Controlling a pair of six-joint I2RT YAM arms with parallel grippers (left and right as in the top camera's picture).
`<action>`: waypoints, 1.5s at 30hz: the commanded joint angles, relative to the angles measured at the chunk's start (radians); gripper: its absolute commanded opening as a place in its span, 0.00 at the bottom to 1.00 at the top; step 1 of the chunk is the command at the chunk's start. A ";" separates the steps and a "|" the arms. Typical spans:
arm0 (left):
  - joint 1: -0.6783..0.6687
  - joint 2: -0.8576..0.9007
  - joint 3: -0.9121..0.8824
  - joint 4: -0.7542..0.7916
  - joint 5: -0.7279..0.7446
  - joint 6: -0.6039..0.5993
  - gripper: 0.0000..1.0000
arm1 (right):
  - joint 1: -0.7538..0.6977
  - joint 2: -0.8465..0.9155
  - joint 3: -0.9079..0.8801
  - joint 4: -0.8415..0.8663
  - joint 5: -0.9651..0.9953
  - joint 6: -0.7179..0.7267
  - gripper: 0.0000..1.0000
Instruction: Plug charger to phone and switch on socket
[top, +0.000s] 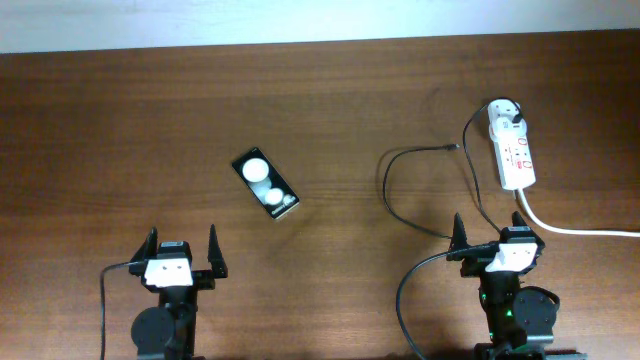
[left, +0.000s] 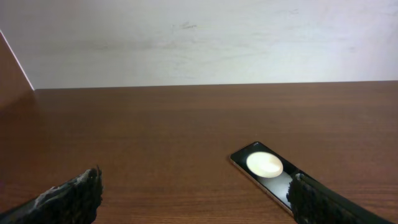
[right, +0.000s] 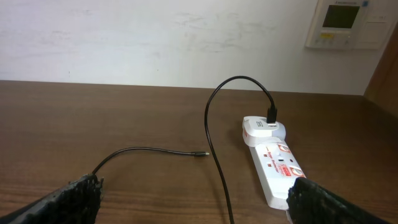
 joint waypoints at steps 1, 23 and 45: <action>0.006 -0.007 -0.006 -0.001 0.011 0.016 0.99 | 0.009 -0.007 -0.005 -0.006 0.013 -0.006 0.99; 0.006 0.052 0.254 -0.201 0.106 -0.192 0.99 | 0.009 -0.007 -0.005 -0.006 0.013 -0.006 0.99; 0.005 0.825 1.056 -0.901 0.288 -0.192 0.99 | 0.009 -0.007 -0.005 -0.006 0.013 -0.006 0.99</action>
